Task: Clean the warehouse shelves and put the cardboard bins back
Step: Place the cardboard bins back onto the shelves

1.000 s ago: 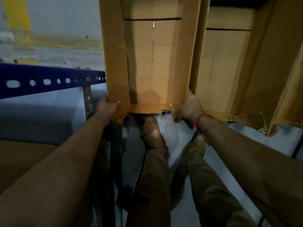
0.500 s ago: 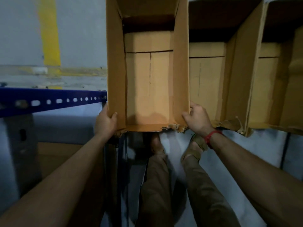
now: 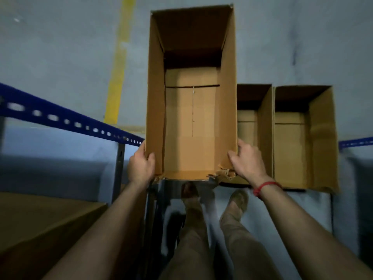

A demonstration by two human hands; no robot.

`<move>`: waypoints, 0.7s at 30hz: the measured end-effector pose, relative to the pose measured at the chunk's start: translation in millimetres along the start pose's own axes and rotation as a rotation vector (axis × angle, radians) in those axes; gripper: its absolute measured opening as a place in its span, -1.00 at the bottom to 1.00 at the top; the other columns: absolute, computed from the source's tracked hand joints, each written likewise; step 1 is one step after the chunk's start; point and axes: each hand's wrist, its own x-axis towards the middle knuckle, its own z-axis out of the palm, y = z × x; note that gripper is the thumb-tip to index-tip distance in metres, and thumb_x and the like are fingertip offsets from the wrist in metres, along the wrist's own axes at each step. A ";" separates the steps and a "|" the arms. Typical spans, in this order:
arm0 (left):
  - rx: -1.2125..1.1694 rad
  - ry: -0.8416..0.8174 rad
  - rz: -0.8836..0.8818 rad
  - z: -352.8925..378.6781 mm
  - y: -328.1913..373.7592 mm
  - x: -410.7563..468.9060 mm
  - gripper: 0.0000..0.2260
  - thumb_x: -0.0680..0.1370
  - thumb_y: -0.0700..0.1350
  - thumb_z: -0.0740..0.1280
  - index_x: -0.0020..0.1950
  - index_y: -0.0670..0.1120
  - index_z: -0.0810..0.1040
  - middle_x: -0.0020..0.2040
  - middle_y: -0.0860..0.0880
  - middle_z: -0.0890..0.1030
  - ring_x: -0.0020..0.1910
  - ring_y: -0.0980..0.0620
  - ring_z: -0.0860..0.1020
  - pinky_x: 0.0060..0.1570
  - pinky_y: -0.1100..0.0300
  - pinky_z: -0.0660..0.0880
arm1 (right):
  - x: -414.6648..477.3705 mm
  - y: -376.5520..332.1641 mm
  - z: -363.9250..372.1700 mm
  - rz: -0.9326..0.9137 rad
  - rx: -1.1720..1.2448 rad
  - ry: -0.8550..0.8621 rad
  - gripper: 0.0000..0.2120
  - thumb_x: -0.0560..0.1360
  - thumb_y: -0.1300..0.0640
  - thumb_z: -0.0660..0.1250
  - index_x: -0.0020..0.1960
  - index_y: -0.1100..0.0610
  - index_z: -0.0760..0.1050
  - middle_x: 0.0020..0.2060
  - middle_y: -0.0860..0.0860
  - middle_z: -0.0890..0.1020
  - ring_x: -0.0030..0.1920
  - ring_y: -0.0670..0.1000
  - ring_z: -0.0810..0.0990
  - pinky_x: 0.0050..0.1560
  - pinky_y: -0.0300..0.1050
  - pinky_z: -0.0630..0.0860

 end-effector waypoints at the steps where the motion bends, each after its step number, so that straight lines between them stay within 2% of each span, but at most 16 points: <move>1: 0.005 0.013 -0.003 -8.4 8.7 -12.4 -0.62 0.64 -0.16 0.25 0.46 0.04 0.43 0.05 0.00 0.63 -0.06 0.00 0.57 -0.12 0.20 0.45 | -12.2 -3.8 -11.6 -0.009 -0.006 0.024 -0.57 0.62 0.11 0.27 0.47 0.10 0.37 -0.21 -0.04 0.61 -0.35 -0.11 0.59 -0.46 -0.35 0.44; 4: 0.033 0.036 0.014 -34.6 36.3 -50.0 -0.61 0.63 -0.12 0.27 0.47 0.08 0.42 0.09 -0.04 0.67 -0.02 -0.08 0.63 0.01 0.07 0.57 | -46.3 -16.2 -49.8 -0.056 -0.028 0.080 -0.60 0.63 0.09 0.26 0.45 0.06 0.38 -0.21 -0.04 0.62 -0.40 -0.16 0.55 -0.49 -0.37 0.40; 7: 0.013 0.051 0.049 -54.6 62.4 -86.4 -0.63 0.64 -0.12 0.26 0.46 0.07 0.42 0.08 -0.03 0.66 -0.06 0.00 0.61 -0.06 0.10 0.55 | -82.1 -25.5 -85.7 -0.072 -0.042 0.125 -0.61 0.63 0.10 0.26 0.45 0.07 0.38 -0.15 0.01 0.65 -0.41 -0.19 0.50 -0.49 -0.41 0.35; 9: -0.011 0.057 0.071 -66.6 77.2 -103.6 -0.67 0.64 -0.12 0.25 0.40 0.05 0.45 0.02 -0.01 0.65 -0.07 -0.02 0.61 -0.07 0.10 0.56 | -103.1 -29.0 -105.2 -0.069 -0.033 0.157 -0.60 0.63 0.10 0.26 0.46 0.07 0.38 -0.21 -0.05 0.60 -0.41 -0.17 0.52 -0.50 -0.38 0.37; 11: -0.016 0.068 0.097 -75.4 91.0 -114.6 -0.68 0.63 -0.11 0.25 0.38 0.06 0.46 0.00 -0.03 0.64 -0.06 -0.07 0.62 -0.03 0.01 0.59 | -120.7 -31.1 -121.6 -0.061 -0.031 0.203 -0.59 0.63 0.08 0.27 0.46 0.05 0.37 -0.26 -0.10 0.54 -0.42 -0.18 0.52 -0.52 -0.39 0.36; 14: 0.005 0.068 0.144 -82.4 112.2 -128.8 -0.68 0.61 -0.13 0.24 0.37 0.07 0.47 -0.03 -0.05 0.64 -0.07 -0.09 0.60 -0.09 0.08 0.50 | -145.8 -33.7 -138.7 -0.051 -0.045 0.291 -0.63 0.63 0.06 0.27 0.42 0.04 0.43 -0.38 -0.20 0.45 -0.46 -0.23 0.45 -0.54 -0.45 0.27; 18: 0.005 0.048 0.221 -83.3 135.6 -145.7 -0.76 0.57 -0.15 0.23 0.21 0.02 0.52 -0.03 -0.08 0.65 -0.06 -0.16 0.59 -0.04 0.00 0.54 | -177.4 -33.1 -153.1 -0.008 -0.064 0.407 -0.67 0.62 0.01 0.25 0.37 -0.02 0.48 -0.36 -0.14 0.48 -0.41 -0.18 0.46 -0.47 -0.34 0.32; 21: 0.015 0.009 0.293 -80.5 147.8 -162.2 -0.78 0.60 -0.17 0.21 0.22 -0.01 0.51 -0.06 -0.02 0.61 -0.20 0.03 0.54 -0.24 0.13 0.49 | -202.4 -23.6 -163.4 0.051 -0.058 0.459 -0.70 0.61 0.01 0.27 0.32 0.00 0.53 -0.29 -0.08 0.55 -0.39 -0.16 0.47 -0.44 -0.34 0.34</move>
